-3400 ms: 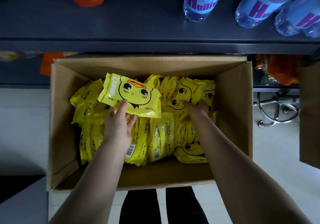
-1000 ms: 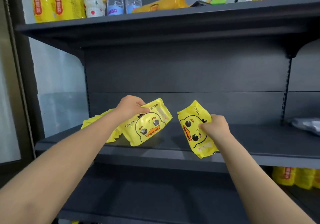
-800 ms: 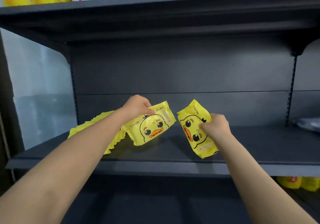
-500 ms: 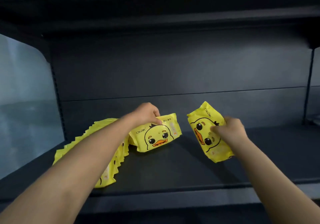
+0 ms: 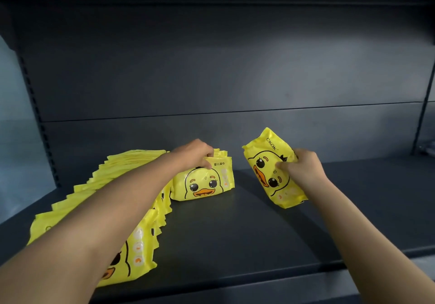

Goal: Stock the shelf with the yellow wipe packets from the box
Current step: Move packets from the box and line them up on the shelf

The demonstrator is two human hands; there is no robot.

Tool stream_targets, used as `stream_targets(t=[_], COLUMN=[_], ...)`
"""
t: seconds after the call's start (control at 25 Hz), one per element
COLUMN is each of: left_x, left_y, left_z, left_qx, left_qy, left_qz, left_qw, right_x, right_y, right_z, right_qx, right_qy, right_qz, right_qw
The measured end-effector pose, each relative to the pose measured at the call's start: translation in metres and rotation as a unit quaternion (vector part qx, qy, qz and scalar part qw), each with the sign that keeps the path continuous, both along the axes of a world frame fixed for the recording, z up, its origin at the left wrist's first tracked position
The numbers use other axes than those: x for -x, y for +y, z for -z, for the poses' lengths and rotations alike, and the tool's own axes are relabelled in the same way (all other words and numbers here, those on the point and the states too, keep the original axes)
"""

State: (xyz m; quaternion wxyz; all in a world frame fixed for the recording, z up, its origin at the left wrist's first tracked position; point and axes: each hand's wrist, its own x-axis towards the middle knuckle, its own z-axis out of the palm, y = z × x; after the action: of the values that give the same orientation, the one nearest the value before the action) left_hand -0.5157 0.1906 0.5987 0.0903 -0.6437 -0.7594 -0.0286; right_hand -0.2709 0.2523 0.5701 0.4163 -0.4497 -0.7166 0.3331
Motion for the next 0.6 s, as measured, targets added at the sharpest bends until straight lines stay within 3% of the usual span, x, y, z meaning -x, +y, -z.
stream_targets(t=[0.16, 0.28, 0.44, 0.6], left_x=[0.004, 0.012, 0.022, 0.028], left_y=[-0.005, -0.020, -0.059, -0.097], left_z=[-0.008, -0.027, -0.047, -0.049], left_qx=[0.006, -0.034, -0.074, -0.116], left_qy=[-0.032, -0.026, 0.035, 0.003], left_qz=[0.030, 0.024, -0.027, -0.059], left_qw=[0.999, 0.999, 0.996, 0.992], right_x=[0.005, 0.010, 0.046, 0.108], right_y=[-0.003, -0.008, -0.017, -0.023], right_z=[-0.008, -0.020, -0.037, -0.024], right_qx=[-0.016, -0.014, -0.067, -0.181], right_qy=[0.002, -0.017, -0.188, -0.291], right_qz=[-0.024, -0.110, -0.250, -0.249], right_qw=[1.000, 0.994, 0.948, 0.906])
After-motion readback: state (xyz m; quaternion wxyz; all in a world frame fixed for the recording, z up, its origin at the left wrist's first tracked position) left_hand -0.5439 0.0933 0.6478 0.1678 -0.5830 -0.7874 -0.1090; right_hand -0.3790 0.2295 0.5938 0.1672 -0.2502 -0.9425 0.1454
